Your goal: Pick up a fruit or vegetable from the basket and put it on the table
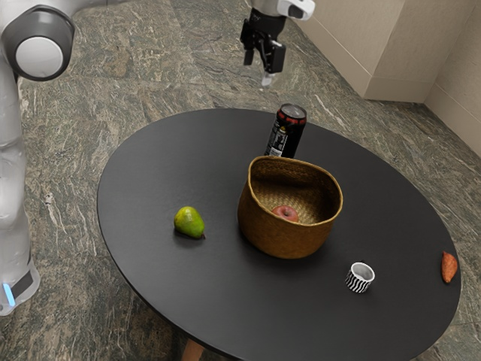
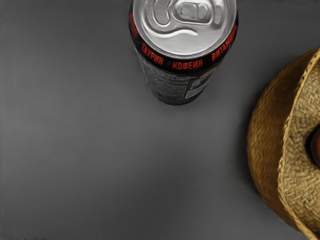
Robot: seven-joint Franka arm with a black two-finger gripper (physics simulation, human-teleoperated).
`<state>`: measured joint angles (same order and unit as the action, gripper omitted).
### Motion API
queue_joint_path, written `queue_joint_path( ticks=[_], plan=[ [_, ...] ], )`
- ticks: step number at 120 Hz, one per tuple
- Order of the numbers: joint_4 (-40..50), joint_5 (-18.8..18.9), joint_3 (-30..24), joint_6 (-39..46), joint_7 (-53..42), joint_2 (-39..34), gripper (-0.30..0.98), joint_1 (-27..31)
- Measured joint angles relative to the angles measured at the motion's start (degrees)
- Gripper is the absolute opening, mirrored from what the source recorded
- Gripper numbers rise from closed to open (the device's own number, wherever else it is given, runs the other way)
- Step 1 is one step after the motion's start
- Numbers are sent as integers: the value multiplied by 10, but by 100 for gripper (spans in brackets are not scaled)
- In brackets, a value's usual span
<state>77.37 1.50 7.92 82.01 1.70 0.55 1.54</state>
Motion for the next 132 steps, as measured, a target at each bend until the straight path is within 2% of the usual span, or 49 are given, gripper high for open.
queue_joint_path(
  ticks=[26,33,46,63,68,78,84,132],
  plan=[
    [-1,0,0,0,0,0,69,12],
    [-35,5,-4,-6,0,-2,69,17],
    [-142,32,-67,-27,0,-5,69,80],
    [-163,45,-144,-36,1,26,69,145],
    [-164,47,-157,-37,1,49,69,116],
    [-163,49,-178,-24,1,90,68,-17],
    [-163,49,-184,-18,1,105,68,-54],
    [-162,48,-186,-1,2,120,69,-58]
  ],
)
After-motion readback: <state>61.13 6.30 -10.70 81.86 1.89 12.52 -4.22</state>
